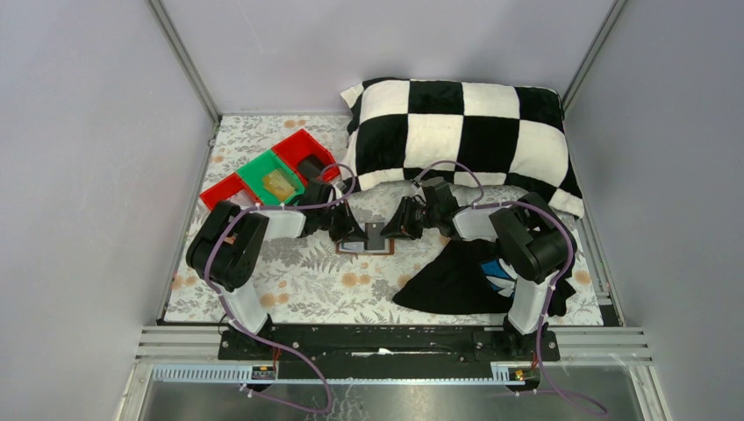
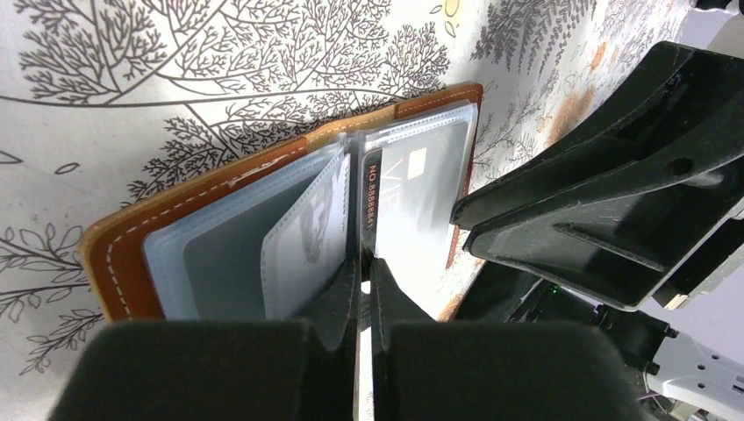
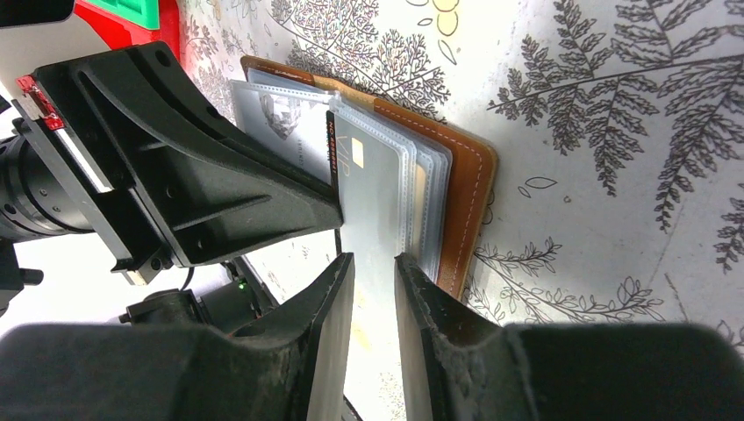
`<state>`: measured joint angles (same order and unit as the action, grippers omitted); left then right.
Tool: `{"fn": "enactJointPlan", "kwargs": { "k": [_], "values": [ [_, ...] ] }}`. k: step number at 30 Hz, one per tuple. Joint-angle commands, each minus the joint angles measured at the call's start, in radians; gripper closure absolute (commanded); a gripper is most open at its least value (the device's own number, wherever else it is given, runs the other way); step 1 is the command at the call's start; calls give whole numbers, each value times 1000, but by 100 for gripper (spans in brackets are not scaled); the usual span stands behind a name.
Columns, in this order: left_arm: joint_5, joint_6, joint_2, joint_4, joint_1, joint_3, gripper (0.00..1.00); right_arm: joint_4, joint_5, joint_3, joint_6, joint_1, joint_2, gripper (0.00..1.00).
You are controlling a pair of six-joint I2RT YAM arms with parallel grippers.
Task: Take the credit cards out of the card holder
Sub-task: Remove the credit card from the card holder.
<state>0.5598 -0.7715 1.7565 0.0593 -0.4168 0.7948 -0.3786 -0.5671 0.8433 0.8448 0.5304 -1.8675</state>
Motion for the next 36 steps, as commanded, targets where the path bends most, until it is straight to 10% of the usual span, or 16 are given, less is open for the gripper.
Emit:
{"fn": "enactJointPlan", "kwargs": {
  "k": [1, 36],
  "values": [
    [15, -10, 14, 63, -5, -6, 100, 16, 18, -10, -20, 3, -22, 69],
    [56, 109, -126, -8, 111, -59, 100, 70, 34, 0, -57, -7, -43, 70]
  ]
}}
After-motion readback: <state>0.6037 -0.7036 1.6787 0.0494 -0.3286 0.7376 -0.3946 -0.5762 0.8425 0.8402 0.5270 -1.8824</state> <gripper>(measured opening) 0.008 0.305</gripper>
